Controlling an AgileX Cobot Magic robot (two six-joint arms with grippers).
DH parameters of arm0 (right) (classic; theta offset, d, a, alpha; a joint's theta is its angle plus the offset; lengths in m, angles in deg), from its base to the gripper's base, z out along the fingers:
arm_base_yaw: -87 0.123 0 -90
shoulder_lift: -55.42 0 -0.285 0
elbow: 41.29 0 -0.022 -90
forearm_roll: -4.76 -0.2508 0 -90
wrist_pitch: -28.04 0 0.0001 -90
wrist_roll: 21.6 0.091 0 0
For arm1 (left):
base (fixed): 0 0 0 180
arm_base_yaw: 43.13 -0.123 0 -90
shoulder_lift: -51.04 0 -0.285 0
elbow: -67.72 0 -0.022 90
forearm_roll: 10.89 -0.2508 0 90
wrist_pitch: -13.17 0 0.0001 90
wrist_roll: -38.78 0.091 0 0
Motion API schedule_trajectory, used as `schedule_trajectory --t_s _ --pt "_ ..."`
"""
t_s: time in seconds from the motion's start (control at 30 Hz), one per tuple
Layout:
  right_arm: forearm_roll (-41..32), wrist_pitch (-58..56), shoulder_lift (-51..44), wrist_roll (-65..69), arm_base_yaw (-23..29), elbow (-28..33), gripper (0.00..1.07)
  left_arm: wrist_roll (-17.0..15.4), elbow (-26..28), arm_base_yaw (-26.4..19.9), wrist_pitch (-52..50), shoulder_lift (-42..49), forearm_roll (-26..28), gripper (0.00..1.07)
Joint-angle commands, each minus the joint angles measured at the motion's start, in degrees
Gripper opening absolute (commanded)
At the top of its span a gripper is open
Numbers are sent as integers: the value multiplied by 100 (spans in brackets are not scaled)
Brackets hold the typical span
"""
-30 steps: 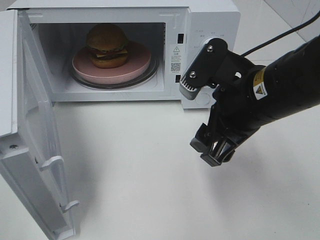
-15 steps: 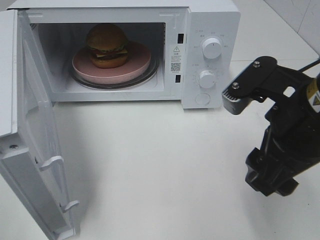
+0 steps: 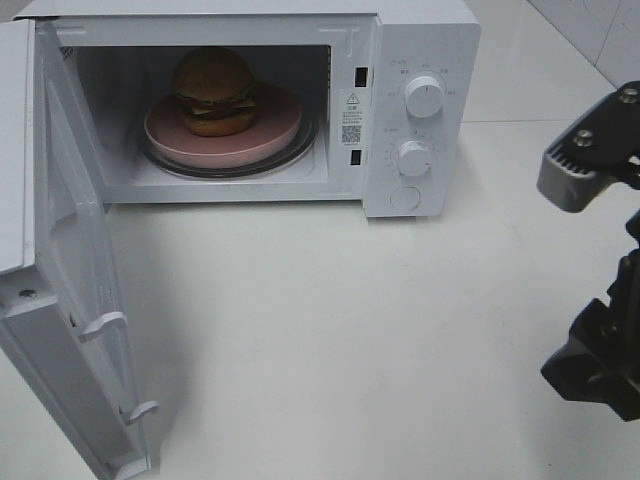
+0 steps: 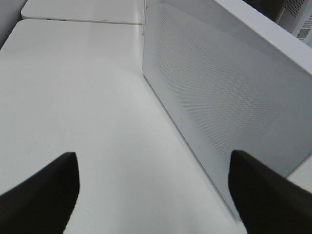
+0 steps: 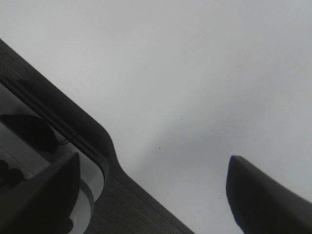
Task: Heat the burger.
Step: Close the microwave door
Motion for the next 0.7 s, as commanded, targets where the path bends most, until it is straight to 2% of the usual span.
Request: schedule_trajectory --t_s 0.03,0.1,0.17,0.27,0.3,0.43,0.5,0.7 --pt "-40 -223 -327 269 -269 57 76 -11 -6 17 11 103 34 77" --pt "-40 -258 -390 292 -401 57 76 -11 -6 17 11 103 34 77" --pt "-40 -361 -733 298 -1140 57 76 -11 -6 17 11 103 34 77" --pt "-40 -384 -825 298 -1278 57 76 -11 -6 17 11 103 34 77" --pt "-40 -470 -1083 298 -1547 57 76 -11 -6 17 11 103 34 77" --pt "-40 -573 -1501 298 -1925 57 76 -11 -6 17 11 103 34 77" --pt "-40 -722 -2131 298 -2338 57 76 -11 -6 17 11 103 34 77" --pt "-34 -693 -3111 281 -2848 160 76 -11 -6 17 11 103 34 77"
